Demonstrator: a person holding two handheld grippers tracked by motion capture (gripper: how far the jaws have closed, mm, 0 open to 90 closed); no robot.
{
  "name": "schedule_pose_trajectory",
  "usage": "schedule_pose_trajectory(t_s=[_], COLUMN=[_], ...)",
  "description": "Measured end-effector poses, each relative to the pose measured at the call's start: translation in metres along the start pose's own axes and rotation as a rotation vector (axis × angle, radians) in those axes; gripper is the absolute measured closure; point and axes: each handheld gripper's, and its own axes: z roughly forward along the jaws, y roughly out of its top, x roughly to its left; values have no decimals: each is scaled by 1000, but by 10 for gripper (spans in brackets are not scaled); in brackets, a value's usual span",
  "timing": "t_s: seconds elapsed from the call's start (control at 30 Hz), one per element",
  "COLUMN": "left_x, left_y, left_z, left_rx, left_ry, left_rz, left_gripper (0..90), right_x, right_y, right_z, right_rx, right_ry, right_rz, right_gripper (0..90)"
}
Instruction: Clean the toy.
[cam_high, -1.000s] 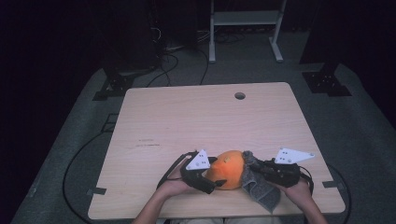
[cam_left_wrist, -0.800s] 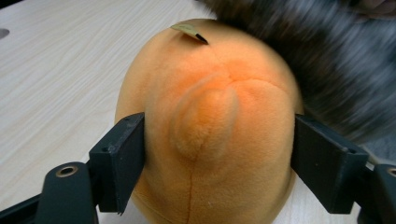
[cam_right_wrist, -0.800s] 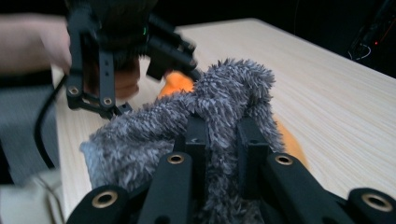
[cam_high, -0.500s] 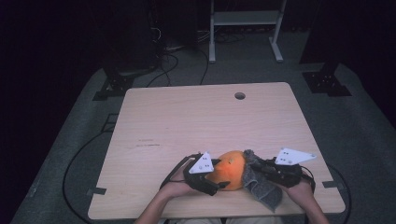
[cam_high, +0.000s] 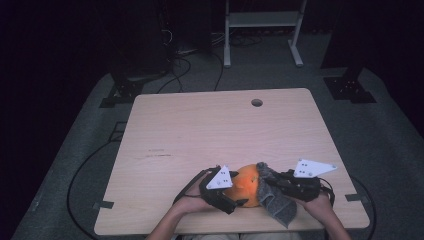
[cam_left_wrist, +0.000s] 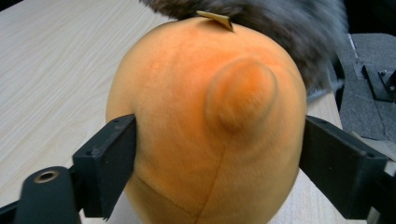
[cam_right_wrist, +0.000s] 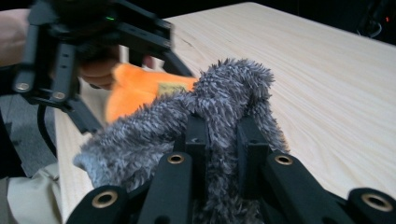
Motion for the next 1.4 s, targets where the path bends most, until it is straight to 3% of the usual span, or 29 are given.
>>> schedule_pose_trajectory(t_s=[0.13,0.23,0.3,0.37,0.47,0.53,0.6,0.83,0.9,0.97,1.0,1.1,1.17,1.33,1.4], left_x=[0,-1,-2,-4,-6,-7,-7,-5,-4,-4,-4,-2,-1,1,1], left_y=[-1,-1,0,1,2,1,1,0,0,0,0,1,1,-6,-5], left_z=[0,2,3,4,4,4,4,5,5,5,4,3,1,15,14], left_rx=[-5,-11,-19,-14,5,9,-4,-15,-18,-19,-19,-13,-16,44,32], left_ry=[-1,0,1,2,4,4,5,0,-1,-2,-1,1,12,17,15], left_rz=[12,17,22,37,61,69,56,45,37,36,39,21,8,-54,-48], left_gripper=[157,159,177,184,216,220,224,221,220,216,200,107,82,36,64], right_x=[-12,-6,4,19,38,39,31,2,5,12,15,18,12,6,4], right_y=[-7,4,18,32,39,35,30,10,15,21,23,19,15,10,7], right_z=[-4,-12,-13,-9,6,13,11,-7,-10,-9,-6,4,3,1,2], right_rx=[74,13,-33,-46,12,35,29,63,32,-2,1,36,24,4,1], right_ry=[-79,-66,-30,14,-2,-4,-1,-103,-91,-43,-25,-43,-36,-14,-9], right_rz=[27,12,-30,-79,-176,-194,-156,-60,-62,-73,-87,-124,-86,-52,-37], right_gripper=[774,774,774,773,773,774,775,775,775,774,774,774,775,774,774])
